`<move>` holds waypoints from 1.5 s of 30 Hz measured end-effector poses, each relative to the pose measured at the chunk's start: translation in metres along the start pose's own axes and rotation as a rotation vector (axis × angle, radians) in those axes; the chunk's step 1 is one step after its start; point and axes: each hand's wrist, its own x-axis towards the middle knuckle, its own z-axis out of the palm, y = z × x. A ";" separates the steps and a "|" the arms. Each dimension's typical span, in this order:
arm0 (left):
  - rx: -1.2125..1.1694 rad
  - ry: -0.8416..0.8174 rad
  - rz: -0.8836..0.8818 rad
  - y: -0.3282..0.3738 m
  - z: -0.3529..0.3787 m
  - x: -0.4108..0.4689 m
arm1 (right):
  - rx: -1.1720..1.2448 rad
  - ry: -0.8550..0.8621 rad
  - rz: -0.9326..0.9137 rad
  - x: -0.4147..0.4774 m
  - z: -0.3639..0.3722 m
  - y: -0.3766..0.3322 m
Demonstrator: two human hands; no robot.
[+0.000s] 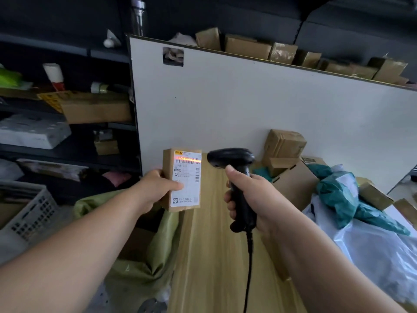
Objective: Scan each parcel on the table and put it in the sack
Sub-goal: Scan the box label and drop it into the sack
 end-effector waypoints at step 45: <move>-0.031 0.113 -0.126 -0.070 -0.099 0.035 | -0.167 -0.106 0.059 0.040 0.107 0.010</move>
